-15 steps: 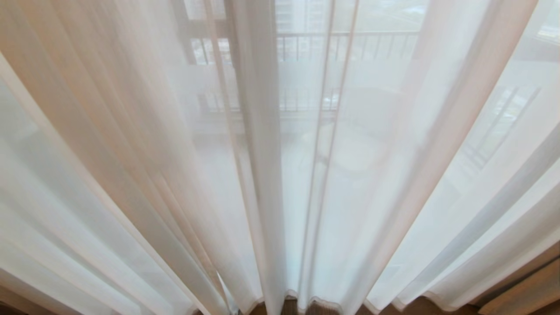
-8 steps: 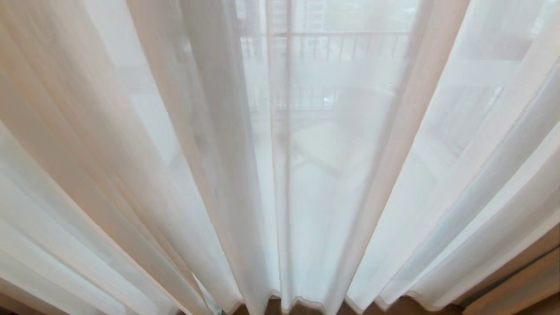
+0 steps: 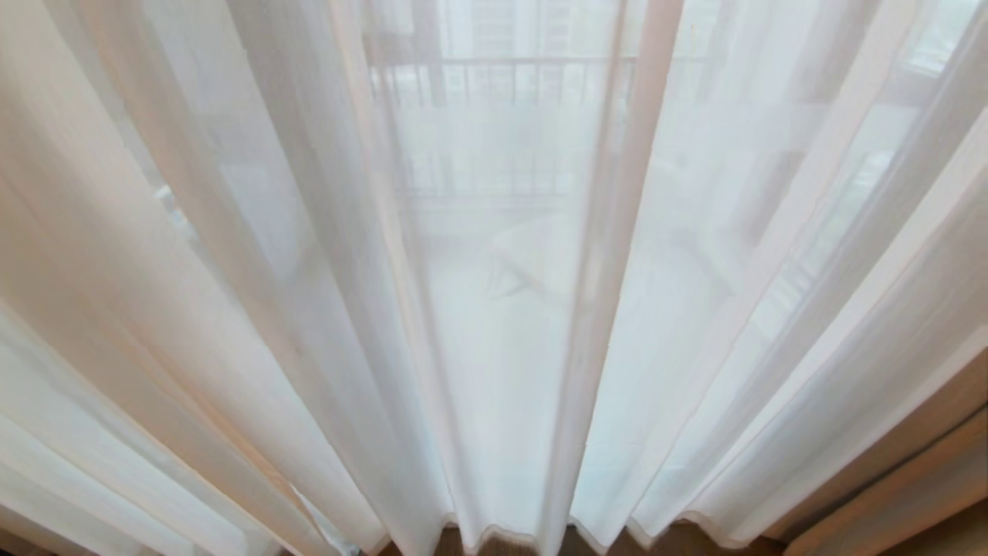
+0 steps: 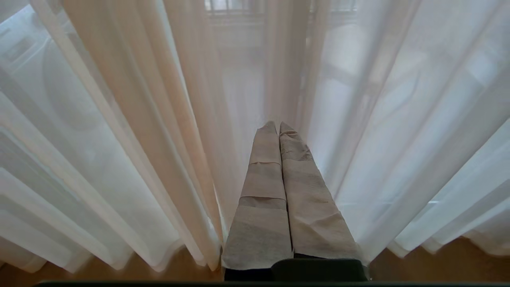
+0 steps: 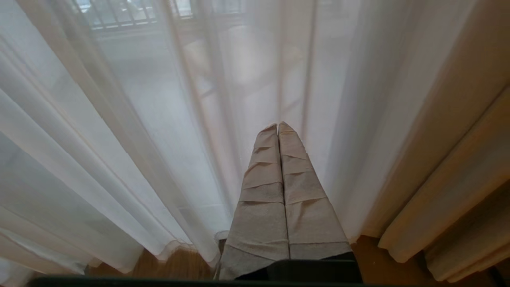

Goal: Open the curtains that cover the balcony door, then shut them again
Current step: Close the outer curtains on both sides

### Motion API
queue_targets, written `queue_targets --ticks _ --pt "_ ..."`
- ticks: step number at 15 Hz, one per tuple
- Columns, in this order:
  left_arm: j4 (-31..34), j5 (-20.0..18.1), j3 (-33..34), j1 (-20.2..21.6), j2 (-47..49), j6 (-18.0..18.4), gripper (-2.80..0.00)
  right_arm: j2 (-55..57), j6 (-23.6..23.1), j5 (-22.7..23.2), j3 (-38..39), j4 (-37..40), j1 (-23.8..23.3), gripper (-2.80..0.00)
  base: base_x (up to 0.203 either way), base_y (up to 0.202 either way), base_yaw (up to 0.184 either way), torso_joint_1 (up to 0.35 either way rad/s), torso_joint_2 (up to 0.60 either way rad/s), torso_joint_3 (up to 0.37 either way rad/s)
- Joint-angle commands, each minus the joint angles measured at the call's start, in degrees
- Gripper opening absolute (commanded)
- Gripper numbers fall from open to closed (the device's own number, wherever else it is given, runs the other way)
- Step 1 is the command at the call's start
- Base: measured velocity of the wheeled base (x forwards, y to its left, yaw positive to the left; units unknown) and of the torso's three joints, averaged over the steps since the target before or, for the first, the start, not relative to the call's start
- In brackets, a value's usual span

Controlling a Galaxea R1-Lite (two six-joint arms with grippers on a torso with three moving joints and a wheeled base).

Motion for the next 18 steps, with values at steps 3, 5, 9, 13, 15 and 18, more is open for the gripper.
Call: queue_targets --ticks 3,5,9,13,15,18 --pt "-0.2 0.1 0.1 0.0 0.0 0.0 -2.80 0.0 0.1 0.0 0.0 0.0 0.0 -2.80 0.000 -0.190 0.000 0.005 0.00 0.002" --pt "-0.2 0.1 0.1 0.0 0.0 0.0 -2.80 0.0 0.1 0.0 0.0 0.0 0.0 -2.80 0.000 -0.191 0.001 0.002 0.00 0.000" --pt "-0.2 0.1 0.1 0.0 0.0 0.1 -2.80 0.0 0.1 0.0 0.0 0.0 -0.1 -2.80 0.000 -0.193 0.004 -0.002 0.00 0.002" --pt "-0.3 0.2 0.2 0.0 0.0 0.2 -2.80 0.0 0.1 0.0 0.0 0.0 0.0 -2.80 0.000 -0.194 0.000 0.005 0.00 0.004" --pt "-0.3 0.2 0.2 0.0 0.0 0.2 -2.80 0.0 0.1 0.0 0.0 0.0 0.0 -2.80 0.000 -0.191 0.000 0.001 0.00 0.001" --pt "-0.3 0.2 0.2 0.0 0.0 0.2 -2.80 0.0 0.1 0.0 0.0 0.0 0.0 -2.80 0.000 -0.193 0.000 0.000 0.00 0.003"
